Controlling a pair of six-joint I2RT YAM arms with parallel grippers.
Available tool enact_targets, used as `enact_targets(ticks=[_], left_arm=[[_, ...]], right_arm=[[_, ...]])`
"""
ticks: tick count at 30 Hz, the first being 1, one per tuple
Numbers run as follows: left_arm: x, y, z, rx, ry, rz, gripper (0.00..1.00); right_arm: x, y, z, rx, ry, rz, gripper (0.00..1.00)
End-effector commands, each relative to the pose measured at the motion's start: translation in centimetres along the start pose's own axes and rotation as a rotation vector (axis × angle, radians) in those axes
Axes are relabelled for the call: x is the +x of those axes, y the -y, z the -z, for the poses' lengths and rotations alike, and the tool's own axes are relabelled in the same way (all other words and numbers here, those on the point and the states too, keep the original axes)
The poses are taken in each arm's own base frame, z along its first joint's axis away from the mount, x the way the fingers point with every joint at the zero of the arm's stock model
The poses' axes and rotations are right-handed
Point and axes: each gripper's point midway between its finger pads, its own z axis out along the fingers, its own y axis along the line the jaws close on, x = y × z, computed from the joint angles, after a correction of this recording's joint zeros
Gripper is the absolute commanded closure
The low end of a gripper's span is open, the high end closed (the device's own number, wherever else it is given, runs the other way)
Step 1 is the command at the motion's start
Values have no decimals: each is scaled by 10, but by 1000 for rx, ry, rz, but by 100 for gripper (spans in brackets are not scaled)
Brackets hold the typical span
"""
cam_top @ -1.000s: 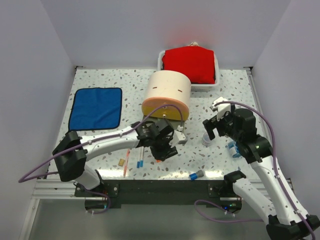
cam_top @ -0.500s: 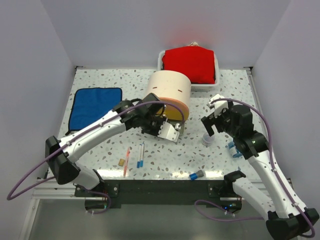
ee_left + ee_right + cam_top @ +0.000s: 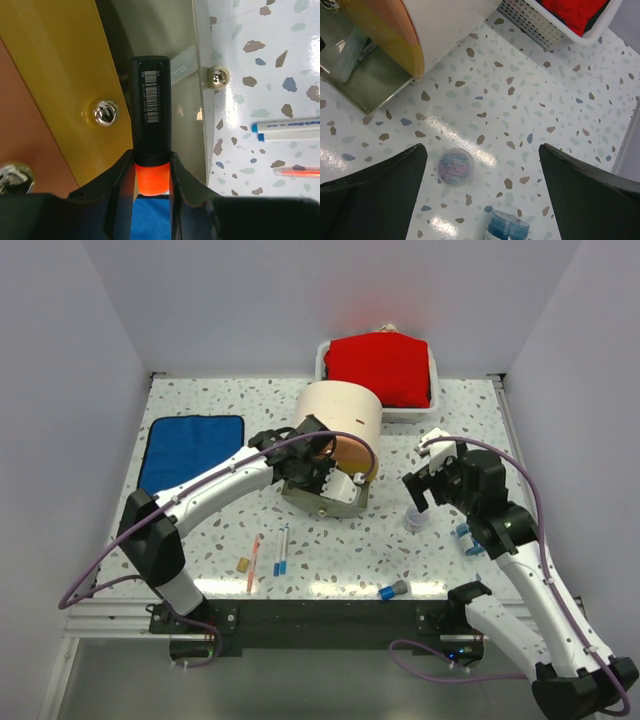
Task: Sort the stationery into containers
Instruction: Place the stationery in the storage box.
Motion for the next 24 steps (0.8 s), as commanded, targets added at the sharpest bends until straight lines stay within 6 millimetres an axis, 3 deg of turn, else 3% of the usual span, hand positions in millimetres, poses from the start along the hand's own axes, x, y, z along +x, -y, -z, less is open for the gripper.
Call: enact_targets(ticks=[1,3,7,9,13,14,15,18,21,22,24], left_arm=[[11,-25,-10,-104,-26,31,71],[13,-32,-10,-141,-30,72,59],[2,-39,6,-187,34,109,52],[-6,-40,23,-215,77,129,42],[-14,-45,62,-284,116,175,42],[-16,-49,82,-323,134,236,41],[-15,-46,89,-331,134,285,37],[-11,-9,95,-212,107,521,34],[2,36,79,-88,31,860,39],[5,55,65,-8,42,939,39],[10,67,61,-7,50,1045,39]], right_arm=[[-11,8,7,42,42,-19,1],[-10,8,6,41,38,-16,1],[-10,7,6,36,34,-16,1],[-9,6,4,29,32,-17,1],[-5,4,1,23,18,-25,1],[-5,4,1,22,17,-25,1],[-4,4,0,21,12,-24,1],[-1,1,-2,8,2,-31,1],[1,-3,-6,-7,-8,-47,1],[2,-3,-8,-9,-10,-58,1],[5,-7,-12,-27,-21,-68,1]])
